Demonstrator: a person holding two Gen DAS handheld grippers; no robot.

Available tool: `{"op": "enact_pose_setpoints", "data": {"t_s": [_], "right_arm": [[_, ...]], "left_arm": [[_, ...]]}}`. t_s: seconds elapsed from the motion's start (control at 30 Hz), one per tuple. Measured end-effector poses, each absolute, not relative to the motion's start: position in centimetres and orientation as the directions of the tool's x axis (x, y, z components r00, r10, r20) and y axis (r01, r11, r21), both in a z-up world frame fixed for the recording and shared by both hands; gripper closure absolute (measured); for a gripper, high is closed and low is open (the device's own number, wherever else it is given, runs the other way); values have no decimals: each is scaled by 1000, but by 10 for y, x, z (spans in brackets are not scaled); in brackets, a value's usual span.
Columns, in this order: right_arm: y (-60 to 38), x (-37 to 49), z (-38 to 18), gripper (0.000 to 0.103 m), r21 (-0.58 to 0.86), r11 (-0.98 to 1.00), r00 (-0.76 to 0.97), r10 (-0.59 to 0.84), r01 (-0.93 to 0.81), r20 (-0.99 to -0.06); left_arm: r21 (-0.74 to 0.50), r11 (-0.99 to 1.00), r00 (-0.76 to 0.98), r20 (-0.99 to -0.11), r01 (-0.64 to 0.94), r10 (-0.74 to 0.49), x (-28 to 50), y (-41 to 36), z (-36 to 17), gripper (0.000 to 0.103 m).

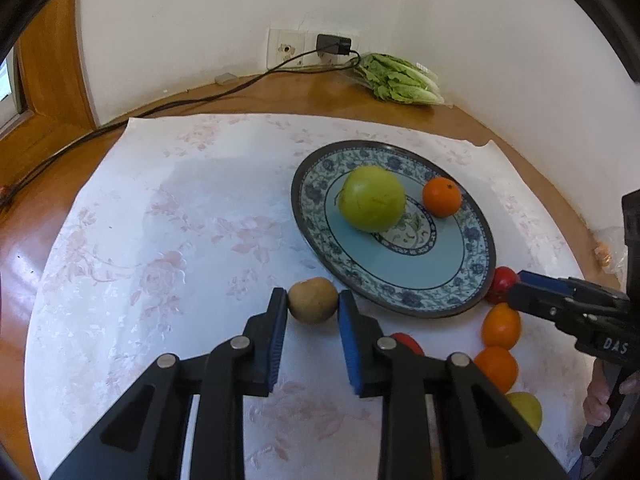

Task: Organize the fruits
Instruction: 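Grasp the small brown pear with the left tool while the right tool grasps a red apple, then carry the pear and red apple onto the plate with both tools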

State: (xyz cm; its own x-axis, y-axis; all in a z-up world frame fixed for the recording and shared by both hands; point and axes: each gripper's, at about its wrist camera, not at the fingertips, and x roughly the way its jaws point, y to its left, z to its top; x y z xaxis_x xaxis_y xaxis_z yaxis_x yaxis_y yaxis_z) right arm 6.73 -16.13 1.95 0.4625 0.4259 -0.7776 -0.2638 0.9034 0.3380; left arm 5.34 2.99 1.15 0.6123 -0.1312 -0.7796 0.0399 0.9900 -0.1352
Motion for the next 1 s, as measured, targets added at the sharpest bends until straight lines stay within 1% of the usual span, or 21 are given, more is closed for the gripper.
{"op": "enact_pose_setpoints", "data": {"t_s": [0.3, 0.37, 0.4, 0.47, 0.77, 1.0], "right_arm": [[-161, 74, 15, 59, 374, 894, 443, 448, -249, -776], [-162, 75, 14, 62, 379, 893, 445, 449, -243, -775], [-162, 76, 14, 66, 381, 893, 447, 450, -241, -773], [-165, 76, 13, 71, 380, 894, 450, 447, -236, -773], [-174, 71, 19, 71, 416, 884, 460, 466, -213, -756], [-178, 63, 45, 71, 396, 890, 507, 454, -226, -732]], "left_arm": [[-143, 989, 613, -778, 44, -140, 41, 28, 19, 76], [-145, 988, 617, -774, 45, -141, 39, 27, 22, 76], [-145, 988, 619, -772, 45, -141, 37, 27, 23, 76], [-144, 989, 623, -770, 46, -141, 35, 27, 26, 76], [-151, 988, 630, -763, 42, -144, 26, 27, 39, 76], [-169, 984, 631, -759, 50, -163, 23, 25, 55, 76]]}}
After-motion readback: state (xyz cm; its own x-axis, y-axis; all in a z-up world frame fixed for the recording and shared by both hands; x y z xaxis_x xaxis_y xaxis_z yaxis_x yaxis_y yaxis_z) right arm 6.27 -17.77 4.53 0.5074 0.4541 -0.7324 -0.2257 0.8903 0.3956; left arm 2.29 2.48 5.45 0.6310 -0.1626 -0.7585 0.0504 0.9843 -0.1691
